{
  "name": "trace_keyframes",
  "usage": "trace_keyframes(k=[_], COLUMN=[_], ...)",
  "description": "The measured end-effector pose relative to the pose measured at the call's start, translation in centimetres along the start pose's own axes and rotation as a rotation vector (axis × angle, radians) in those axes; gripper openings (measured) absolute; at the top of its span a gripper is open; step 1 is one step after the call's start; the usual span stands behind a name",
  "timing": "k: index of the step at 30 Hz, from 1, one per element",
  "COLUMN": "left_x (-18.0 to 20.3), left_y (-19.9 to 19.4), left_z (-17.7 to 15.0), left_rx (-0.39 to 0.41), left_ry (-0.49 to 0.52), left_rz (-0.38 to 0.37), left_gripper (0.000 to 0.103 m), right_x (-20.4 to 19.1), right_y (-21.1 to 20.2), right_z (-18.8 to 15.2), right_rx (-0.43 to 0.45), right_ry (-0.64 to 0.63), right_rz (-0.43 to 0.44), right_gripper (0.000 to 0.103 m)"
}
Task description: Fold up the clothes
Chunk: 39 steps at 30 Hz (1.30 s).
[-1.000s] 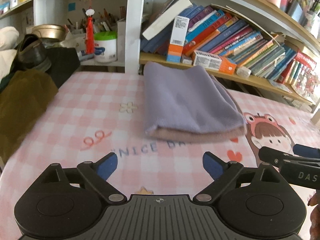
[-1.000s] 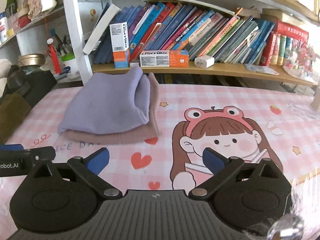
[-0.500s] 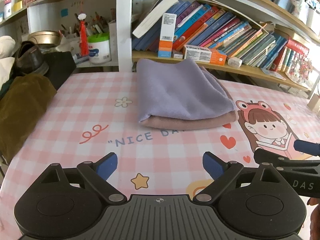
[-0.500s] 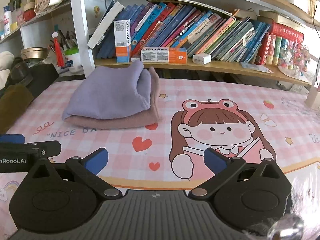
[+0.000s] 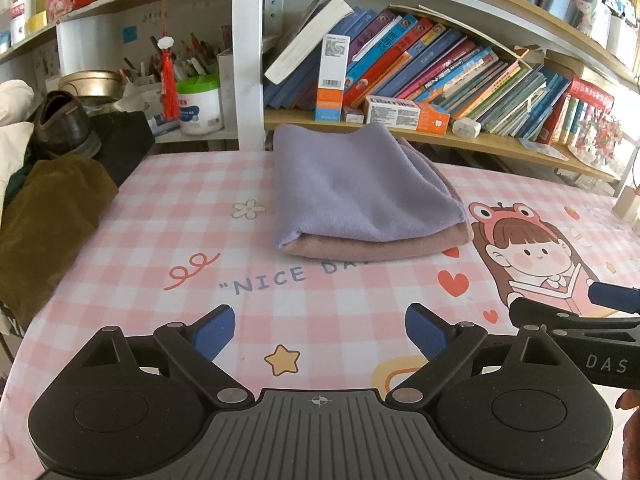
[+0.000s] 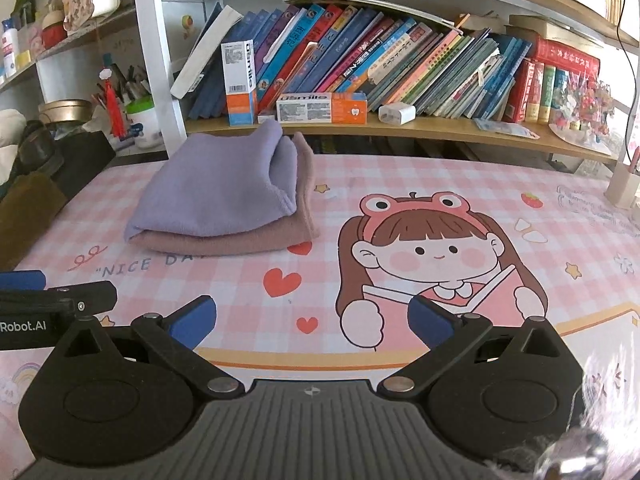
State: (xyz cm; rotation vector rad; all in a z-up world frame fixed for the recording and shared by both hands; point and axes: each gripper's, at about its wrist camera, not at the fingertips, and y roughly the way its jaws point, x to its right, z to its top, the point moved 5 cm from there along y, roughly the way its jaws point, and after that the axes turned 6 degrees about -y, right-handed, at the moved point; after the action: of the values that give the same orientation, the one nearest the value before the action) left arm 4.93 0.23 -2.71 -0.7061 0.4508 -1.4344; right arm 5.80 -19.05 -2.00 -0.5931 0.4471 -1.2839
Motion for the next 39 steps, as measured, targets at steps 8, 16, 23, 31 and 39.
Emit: trace_keyframes(k=[8,16,23,31,39], left_x=[-0.09,-0.23,-0.19,-0.31,-0.30], left_y=[-0.17,-0.10,-0.03,0.26,0.39], left_z=[-0.09,-0.39,-0.40,-0.34,-0.33], left_rx=[-0.002,-0.017,-0.024,-0.034,-0.037], left_ry=[-0.005,-0.009,-0.008,-0.013,-0.013], left_rz=[0.000,-0.002,-0.005,0.003,0.003], left_gripper=[0.095,0.095,0.095,0.102,0.103], right_x=[-0.26,-0.28,-0.27,-0.22,-0.17], right_y=[-0.02,-0.09,0.03,0.25,0.51], right_z=[-0.12,-0.13,-0.22,-0.31,-0.38], right_rx=[-0.007,-0.010,-0.018,-0.029,-0.038], right_ry=[-0.006,-0.005,-0.003,0.001,0.003], right_rz=[0.006,0.005,0.003,0.000,-0.001], right_gripper=[0.103,0.103,0.103,0.103,0.103])
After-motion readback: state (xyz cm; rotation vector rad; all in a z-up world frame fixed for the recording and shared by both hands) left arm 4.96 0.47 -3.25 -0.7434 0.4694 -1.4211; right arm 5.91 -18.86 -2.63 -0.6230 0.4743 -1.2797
